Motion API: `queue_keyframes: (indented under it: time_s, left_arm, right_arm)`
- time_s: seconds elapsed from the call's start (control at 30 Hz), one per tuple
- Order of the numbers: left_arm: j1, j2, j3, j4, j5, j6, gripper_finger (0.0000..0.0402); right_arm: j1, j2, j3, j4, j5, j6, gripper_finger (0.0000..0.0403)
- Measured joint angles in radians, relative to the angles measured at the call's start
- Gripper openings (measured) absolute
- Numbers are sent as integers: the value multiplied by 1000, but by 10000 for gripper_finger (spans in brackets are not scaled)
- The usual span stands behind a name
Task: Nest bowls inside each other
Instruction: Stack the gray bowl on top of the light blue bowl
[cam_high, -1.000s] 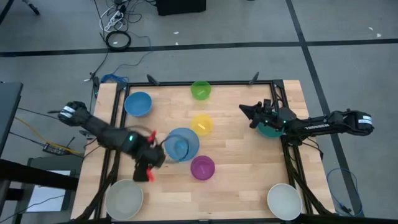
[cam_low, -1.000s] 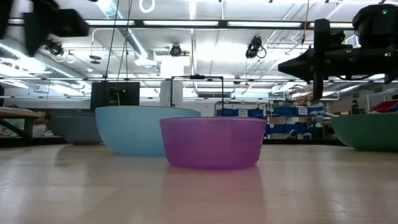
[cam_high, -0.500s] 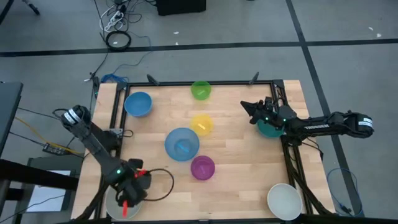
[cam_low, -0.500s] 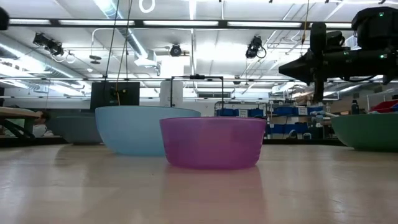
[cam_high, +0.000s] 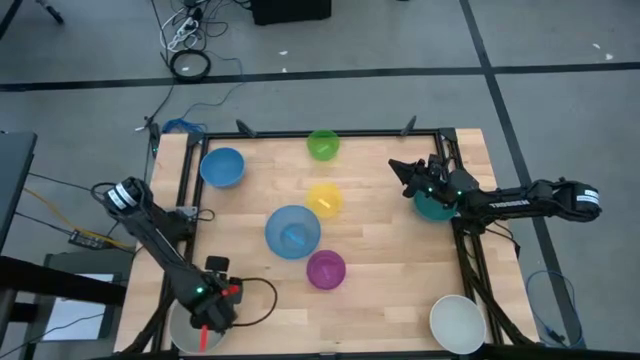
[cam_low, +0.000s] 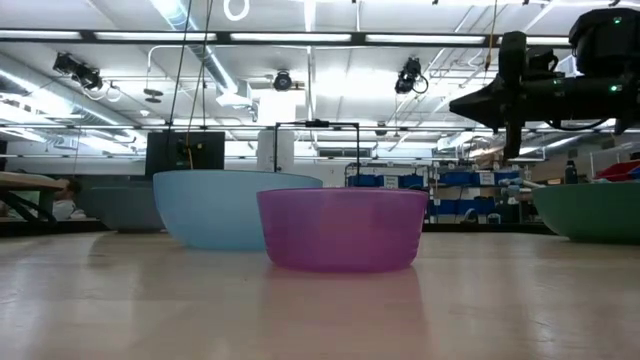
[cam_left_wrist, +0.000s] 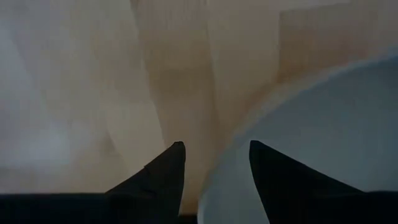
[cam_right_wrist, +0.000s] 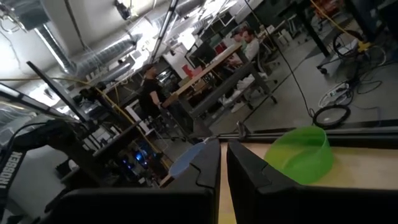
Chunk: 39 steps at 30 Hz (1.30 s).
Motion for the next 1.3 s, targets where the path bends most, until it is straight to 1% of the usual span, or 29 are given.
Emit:
queue_keyframes:
  time_s: [0.07,0.13,0.2,0.3,0.33,0.4,0.53,0.67,0.8,0.87,1.03,1.13,1.2,1.3]
  left_arm:
    - [7,0,-16,7,16,1,175]
    - [20,0,-31,30,34,4,150]
    - [36,0,-30,27,42,18,111]
    - [65,-4,-29,20,69,56,33]
    - [77,-6,-25,21,79,66,20]
    - [102,-7,-25,18,92,84,16]
    - [171,-12,-26,-13,85,115,15]
    - [262,-57,-13,-59,21,138,12]
    - [351,-134,36,-158,-92,165,8]
    - [395,-175,66,-178,-132,183,7]
    - [490,-250,157,-215,-161,240,7]
    - [545,-265,220,-251,-164,288,7]
    - [592,-266,252,-258,-186,322,7]
    - [682,-256,267,-213,-220,372,7]
  right_arm:
    - [0,0,0,1,1,0,20]
    - [0,0,0,1,0,0,20]
    - [0,0,0,1,2,-3,20]
    - [0,0,0,1,3,-8,20]
    - [0,0,0,1,4,-10,20]
    - [0,0,0,1,4,-16,20]
    - [0,0,0,-2,4,-29,20]
    - [-1,0,0,-7,4,-35,20]
    - [-1,0,0,-14,4,-38,20]
    - [-1,1,0,-16,3,-43,20]
    - [-1,1,0,-19,3,-53,20]
    - [-1,1,0,-24,3,-54,20]
    - [-1,1,0,-24,3,-58,20]
    - [-1,1,0,-23,1,-64,20]
